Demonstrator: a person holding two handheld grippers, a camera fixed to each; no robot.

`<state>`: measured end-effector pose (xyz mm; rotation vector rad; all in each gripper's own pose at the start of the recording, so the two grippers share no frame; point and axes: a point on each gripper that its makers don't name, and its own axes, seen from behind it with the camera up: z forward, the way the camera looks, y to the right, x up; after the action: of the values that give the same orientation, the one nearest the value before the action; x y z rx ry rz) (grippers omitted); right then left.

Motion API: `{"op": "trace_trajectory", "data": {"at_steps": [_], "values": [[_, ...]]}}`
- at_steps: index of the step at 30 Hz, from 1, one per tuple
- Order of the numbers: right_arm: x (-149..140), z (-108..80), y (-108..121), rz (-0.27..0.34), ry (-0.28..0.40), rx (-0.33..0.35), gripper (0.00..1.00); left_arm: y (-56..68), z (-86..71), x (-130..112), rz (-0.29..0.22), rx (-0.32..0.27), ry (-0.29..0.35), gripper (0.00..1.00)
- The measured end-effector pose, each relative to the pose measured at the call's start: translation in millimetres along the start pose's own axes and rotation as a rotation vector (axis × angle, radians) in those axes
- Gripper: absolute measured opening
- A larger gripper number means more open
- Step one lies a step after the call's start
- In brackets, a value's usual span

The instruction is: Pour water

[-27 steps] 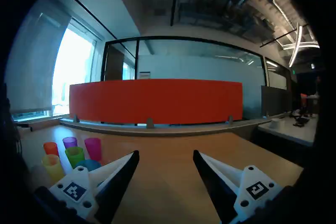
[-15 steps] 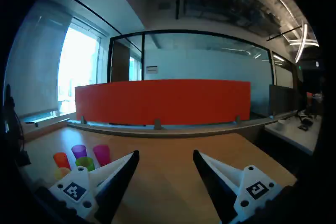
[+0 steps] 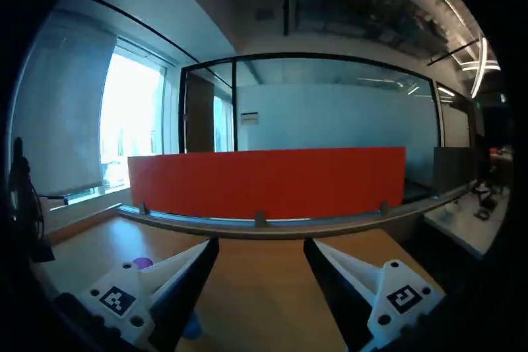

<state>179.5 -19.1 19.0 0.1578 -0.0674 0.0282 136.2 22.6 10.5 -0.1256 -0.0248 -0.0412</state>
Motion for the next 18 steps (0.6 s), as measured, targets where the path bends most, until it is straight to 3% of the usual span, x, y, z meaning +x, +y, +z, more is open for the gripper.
{"op": "trace_trajectory", "data": {"at_steps": [12, 18], "values": [[14, -0.4, -9, -0.020, -0.015, 0.041, 0.99, 24.7, -1.6, 45, -0.037, -0.133, 0.019, 0.97], [13, -0.4, -21, -0.006, -0.015, 0.113, 0.99, 39.3, -3.5, 53, -0.018, -0.214, 0.024, 0.97]]}}
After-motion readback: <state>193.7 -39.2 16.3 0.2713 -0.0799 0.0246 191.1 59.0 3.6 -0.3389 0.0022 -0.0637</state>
